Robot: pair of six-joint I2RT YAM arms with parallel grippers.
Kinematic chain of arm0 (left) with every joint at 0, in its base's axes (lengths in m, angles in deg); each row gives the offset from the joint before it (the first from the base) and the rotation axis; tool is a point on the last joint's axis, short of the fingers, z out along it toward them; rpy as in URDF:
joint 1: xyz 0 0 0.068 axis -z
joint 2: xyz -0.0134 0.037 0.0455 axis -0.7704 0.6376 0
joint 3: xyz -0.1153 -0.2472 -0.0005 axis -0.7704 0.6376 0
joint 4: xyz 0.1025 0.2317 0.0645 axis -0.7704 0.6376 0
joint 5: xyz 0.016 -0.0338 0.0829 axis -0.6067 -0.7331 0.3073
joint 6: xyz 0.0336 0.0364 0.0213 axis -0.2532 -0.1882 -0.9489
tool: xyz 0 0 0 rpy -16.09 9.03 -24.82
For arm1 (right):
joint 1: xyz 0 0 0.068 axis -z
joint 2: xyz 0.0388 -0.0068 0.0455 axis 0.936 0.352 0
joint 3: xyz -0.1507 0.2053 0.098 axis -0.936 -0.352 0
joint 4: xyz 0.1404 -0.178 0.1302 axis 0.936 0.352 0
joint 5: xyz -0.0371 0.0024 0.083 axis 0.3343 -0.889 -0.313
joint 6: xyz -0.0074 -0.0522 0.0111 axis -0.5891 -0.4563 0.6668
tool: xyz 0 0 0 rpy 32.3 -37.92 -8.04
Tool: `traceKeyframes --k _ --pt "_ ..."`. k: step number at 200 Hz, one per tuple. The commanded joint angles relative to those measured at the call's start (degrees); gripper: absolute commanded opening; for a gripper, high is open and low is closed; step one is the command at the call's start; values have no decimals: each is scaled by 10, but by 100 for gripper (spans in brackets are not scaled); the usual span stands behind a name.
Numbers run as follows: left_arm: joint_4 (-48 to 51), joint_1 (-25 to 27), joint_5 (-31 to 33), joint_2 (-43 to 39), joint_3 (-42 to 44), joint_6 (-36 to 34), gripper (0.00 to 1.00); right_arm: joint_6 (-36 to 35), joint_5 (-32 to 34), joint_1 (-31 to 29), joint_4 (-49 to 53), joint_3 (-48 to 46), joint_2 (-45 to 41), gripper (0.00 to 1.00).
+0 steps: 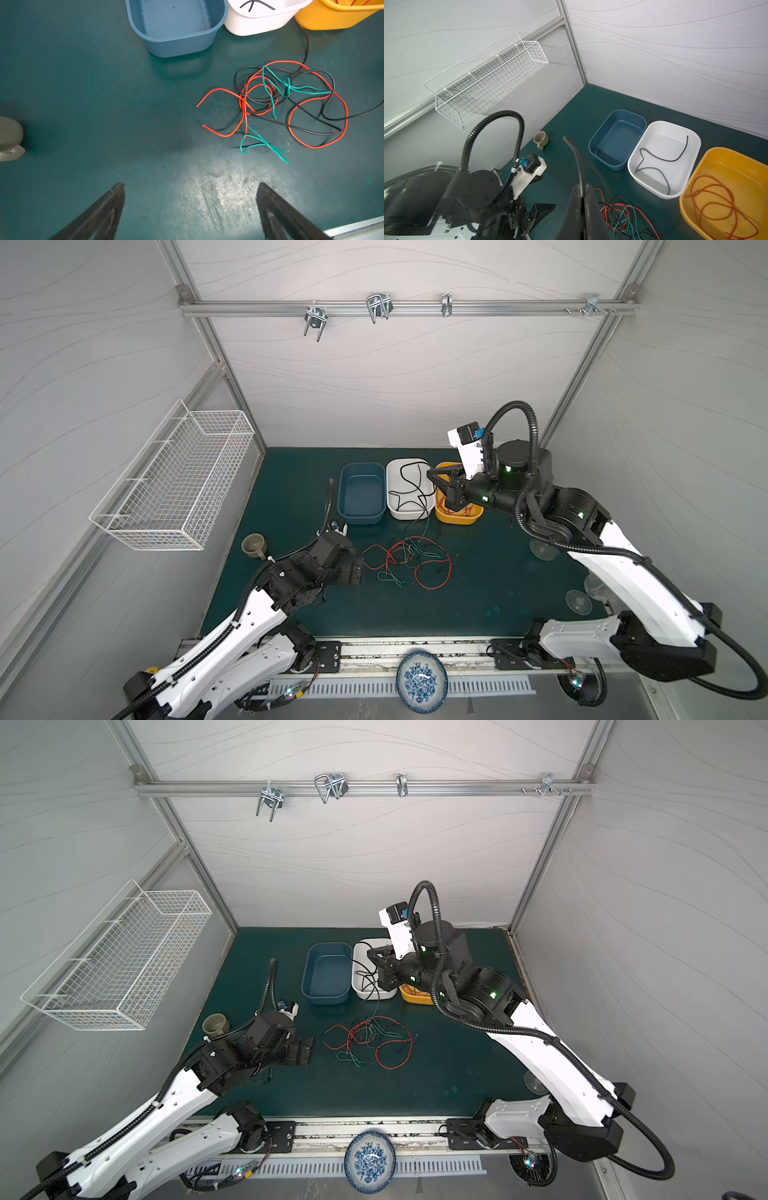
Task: Untangle the cables
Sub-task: 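Carry the black cable over the white bin with the right gripper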
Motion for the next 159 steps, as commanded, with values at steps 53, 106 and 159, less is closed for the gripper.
traceKeyframes --k 53,106,159 --pt "-9 3 5 0 -9 -4 100 -42 -46 99 29 108 80 0" --pt "-10 3 5 4 -9 -4 99 -47 -92 154 37 196 182 0" --pt "-11 3 3 4 -9 -5 100 -71 -63 167 20 241 269 0"
